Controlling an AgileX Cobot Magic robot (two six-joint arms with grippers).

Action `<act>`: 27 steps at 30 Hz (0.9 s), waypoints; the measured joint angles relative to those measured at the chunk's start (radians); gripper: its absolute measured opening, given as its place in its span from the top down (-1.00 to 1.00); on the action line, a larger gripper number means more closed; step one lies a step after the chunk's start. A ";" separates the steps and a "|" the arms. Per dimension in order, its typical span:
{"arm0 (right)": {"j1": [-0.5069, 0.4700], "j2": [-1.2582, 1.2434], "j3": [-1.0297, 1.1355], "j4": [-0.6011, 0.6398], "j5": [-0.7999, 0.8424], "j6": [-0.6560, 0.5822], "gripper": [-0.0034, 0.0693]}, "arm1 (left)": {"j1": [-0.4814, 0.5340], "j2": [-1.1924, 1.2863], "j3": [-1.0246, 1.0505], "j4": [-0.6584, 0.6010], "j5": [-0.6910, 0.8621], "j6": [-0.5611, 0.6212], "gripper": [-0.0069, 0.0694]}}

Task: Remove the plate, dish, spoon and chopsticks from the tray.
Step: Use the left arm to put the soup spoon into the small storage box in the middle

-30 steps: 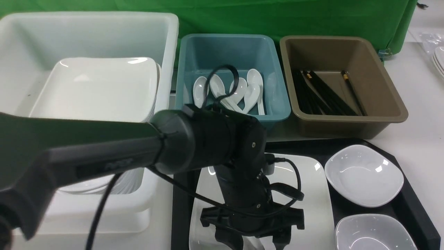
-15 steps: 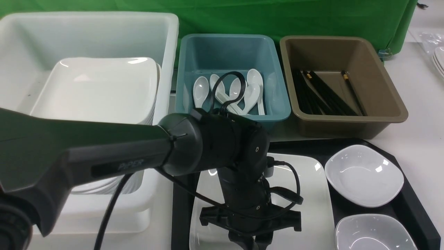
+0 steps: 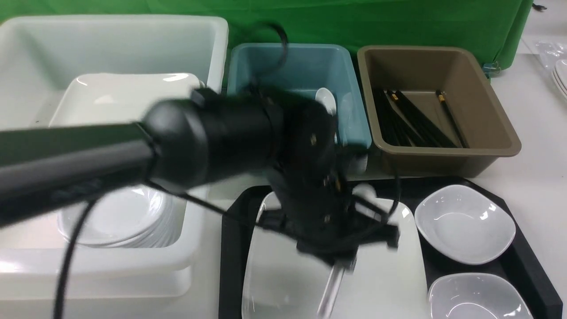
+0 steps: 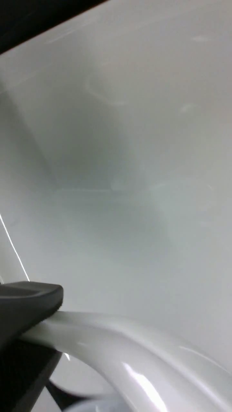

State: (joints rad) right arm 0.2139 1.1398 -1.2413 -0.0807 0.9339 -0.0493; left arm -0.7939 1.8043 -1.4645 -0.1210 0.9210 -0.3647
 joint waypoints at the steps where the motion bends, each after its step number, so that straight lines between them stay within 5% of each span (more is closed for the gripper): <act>1: 0.000 0.000 0.000 0.000 0.001 0.000 0.29 | 0.017 -0.008 -0.032 0.013 0.001 0.003 0.55; 9: 0.000 0.000 0.000 0.014 0.000 0.000 0.26 | 0.190 0.057 -0.287 0.095 -0.155 0.025 0.55; 19: 0.000 0.000 0.001 0.020 0.000 0.000 0.25 | 0.331 0.217 -0.335 0.101 -0.463 0.028 0.52; 24: 0.000 0.000 0.001 0.021 0.000 0.000 0.25 | 0.363 0.237 -0.335 0.101 -0.476 0.028 0.27; 27: 0.000 0.000 0.001 0.021 0.000 -0.001 0.25 | 0.373 0.231 -0.335 0.101 -0.429 0.040 -0.06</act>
State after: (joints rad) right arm 0.2139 1.1398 -1.2405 -0.0593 0.9338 -0.0501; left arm -0.4204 2.0349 -1.7992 -0.0203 0.4921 -0.3250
